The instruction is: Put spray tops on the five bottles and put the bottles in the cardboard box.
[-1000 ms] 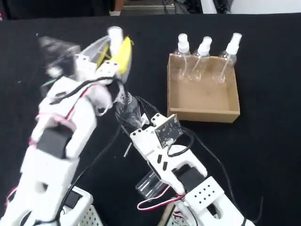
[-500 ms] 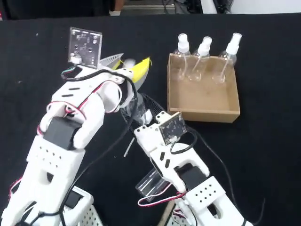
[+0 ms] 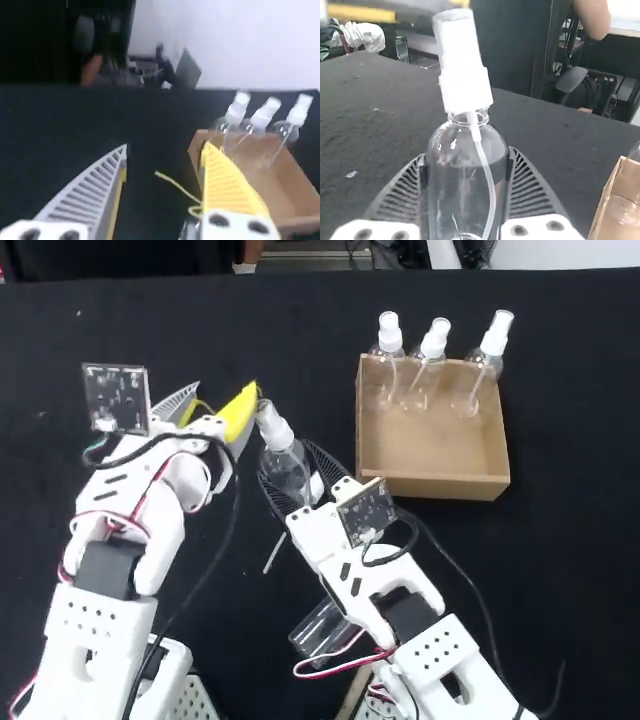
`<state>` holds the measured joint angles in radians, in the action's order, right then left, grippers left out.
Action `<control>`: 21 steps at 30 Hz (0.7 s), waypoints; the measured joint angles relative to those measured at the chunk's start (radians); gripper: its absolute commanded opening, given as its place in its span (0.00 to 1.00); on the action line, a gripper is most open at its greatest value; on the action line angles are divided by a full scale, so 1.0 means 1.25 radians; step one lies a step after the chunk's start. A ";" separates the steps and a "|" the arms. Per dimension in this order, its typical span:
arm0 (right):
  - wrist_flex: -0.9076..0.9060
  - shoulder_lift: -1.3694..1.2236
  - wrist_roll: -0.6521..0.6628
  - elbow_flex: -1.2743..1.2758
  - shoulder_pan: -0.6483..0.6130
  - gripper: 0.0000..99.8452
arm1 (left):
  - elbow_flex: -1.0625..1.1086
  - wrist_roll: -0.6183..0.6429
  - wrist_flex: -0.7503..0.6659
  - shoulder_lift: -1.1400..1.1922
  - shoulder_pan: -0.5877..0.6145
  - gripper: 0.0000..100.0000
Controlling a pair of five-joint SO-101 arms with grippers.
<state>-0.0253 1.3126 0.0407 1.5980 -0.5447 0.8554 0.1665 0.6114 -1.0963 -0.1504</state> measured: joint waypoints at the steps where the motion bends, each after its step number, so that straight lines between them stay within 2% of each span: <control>1: 0.000 0.000 0.001 0.000 0.000 0.01 | 0.021 0.001 -0.017 -0.012 0.004 0.23; 9: 0.000 0.000 0.001 0.000 0.000 0.01 | 0.037 0.000 -0.037 -0.072 -0.005 0.23; 15: 0.000 0.000 0.001 0.000 0.000 0.01 | 0.037 -0.101 -0.039 -0.080 -0.091 0.23; 21: 0.000 0.000 0.002 0.000 0.000 0.01 | 0.037 -0.120 -0.039 -0.088 -0.076 0.23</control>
<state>-0.0253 1.3126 0.0437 1.5980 -0.5447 0.9014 0.0161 0.5623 -1.2068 -0.2455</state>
